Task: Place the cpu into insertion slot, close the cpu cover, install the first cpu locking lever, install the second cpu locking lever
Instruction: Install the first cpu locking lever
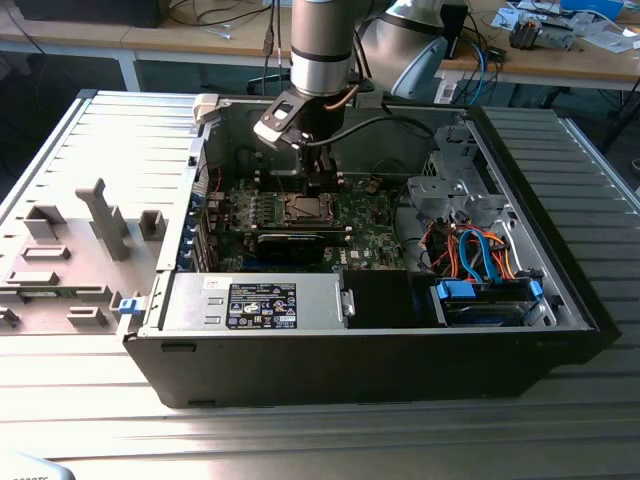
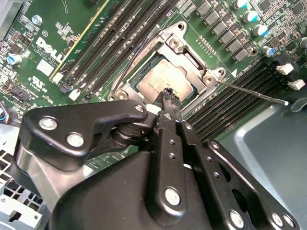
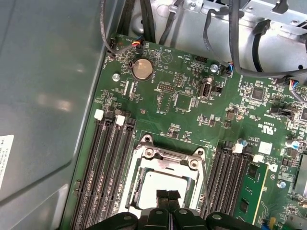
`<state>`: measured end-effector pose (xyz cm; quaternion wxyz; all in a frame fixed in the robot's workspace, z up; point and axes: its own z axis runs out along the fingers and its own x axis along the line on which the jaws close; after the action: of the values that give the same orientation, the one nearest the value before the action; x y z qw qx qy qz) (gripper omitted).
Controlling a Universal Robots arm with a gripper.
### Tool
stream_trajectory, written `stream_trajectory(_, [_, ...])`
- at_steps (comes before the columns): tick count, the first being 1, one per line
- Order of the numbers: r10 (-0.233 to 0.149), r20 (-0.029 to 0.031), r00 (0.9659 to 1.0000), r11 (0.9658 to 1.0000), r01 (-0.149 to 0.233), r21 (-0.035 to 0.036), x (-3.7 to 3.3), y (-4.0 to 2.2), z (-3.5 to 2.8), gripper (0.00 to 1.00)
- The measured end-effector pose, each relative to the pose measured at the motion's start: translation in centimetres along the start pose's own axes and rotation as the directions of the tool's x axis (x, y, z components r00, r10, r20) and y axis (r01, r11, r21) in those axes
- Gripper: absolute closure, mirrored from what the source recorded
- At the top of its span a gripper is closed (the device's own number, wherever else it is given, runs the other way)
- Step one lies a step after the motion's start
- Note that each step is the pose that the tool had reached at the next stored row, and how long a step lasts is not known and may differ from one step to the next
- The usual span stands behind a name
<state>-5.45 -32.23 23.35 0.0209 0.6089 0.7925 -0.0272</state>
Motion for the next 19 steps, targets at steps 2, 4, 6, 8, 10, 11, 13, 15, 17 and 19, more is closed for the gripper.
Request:
stream_trajectory(2, [-0.003,0.0001,1.0,1.0,0.003,-0.0002,0.0,0.0,0.0,0.89])
stream_trajectory(4, [-0.01,0.0002,1.0,1.0,0.01,-0.0007,0.0,0.0,0.0,0.89])
stream_trajectory(6, [-0.015,0.0002,0.9999,0.9999,0.015,-0.001,0.0,0.0,0.0,0.89])
stream_trajectory(8, [-0.018,0.0004,0.9998,0.9998,0.018,-0.0012,0.0,0.0,0.0,0.89])
stream_trajectory(10, [-0.021,0.0004,0.9998,0.9998,0.021,-0.0014,0.0,0.0,0.0,0.89])
stream_trajectory(11, [-0.023,0.0005,0.9997,0.9997,0.023,-0.0015,0.0,0.0,0.0,0.89])
stream_trajectory(13, [-0.027,0.0005,0.9996,0.9996,0.027,-0.0018,0.0,0.0,0.0,0.89])
stream_trajectory(15, [-0.03,0.0006,0.9995,0.9995,0.03,-0.002,0.0,0.0,0.0,0.89])
stream_trajectory(17, [-0.035,0.0007,0.9994,0.9994,0.035,-0.0023,0.0,0.0,0.0,0.89])
stream_trajectory(19, [-0.038,0.0007,0.9993,0.9993,0.038,-0.0025,0.0,0.0,0.0,0.89])
